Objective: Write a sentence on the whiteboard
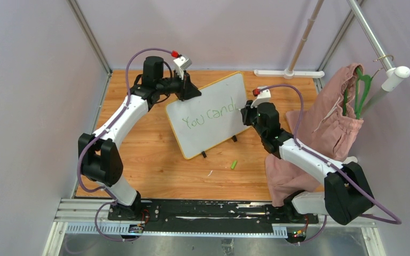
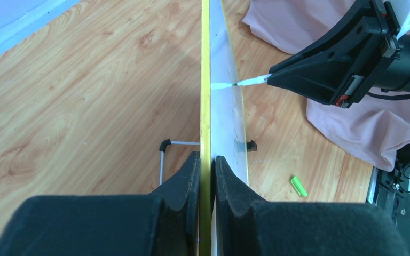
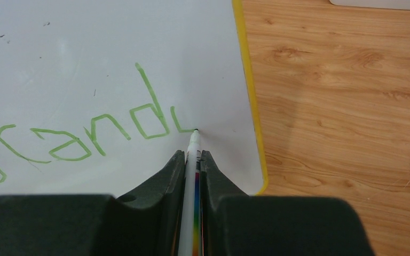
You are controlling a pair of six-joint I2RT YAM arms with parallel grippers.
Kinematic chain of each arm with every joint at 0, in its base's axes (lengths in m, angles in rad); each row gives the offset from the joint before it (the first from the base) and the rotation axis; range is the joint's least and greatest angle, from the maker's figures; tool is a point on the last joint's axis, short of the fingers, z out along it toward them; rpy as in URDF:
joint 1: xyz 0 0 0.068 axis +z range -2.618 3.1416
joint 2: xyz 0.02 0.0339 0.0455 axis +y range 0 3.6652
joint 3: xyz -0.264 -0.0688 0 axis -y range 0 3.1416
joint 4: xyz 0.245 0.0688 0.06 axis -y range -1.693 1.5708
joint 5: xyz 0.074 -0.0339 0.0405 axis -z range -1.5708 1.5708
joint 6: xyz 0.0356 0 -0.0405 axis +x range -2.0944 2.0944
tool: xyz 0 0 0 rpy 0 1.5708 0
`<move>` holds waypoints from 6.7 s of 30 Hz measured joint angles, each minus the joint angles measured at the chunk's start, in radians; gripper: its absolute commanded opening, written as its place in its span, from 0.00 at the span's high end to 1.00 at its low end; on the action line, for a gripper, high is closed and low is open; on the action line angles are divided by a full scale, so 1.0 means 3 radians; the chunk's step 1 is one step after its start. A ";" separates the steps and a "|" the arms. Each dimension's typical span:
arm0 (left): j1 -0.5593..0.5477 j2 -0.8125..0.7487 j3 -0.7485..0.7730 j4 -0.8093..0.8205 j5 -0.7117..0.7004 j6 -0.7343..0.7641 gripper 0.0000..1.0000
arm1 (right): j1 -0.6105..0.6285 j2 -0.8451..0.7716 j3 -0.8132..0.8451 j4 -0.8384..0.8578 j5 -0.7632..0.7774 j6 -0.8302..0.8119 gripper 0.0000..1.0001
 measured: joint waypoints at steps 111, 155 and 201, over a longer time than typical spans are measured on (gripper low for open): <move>-0.0079 -0.0181 -0.0415 0.0334 -0.0730 0.0203 0.50 | 0.0956 -0.0506 -0.0240 -0.0116 -0.0999 -0.0243 1.00; 0.0057 -0.0285 -0.0659 0.0861 -0.0519 -0.0155 0.68 | 0.1640 0.0462 -0.0168 0.0759 -0.0074 -0.0829 1.00; 0.0064 -0.0289 -0.0668 0.0900 -0.0465 -0.0165 0.72 | 0.1801 0.0535 -0.0294 0.0580 0.0189 -0.0708 1.00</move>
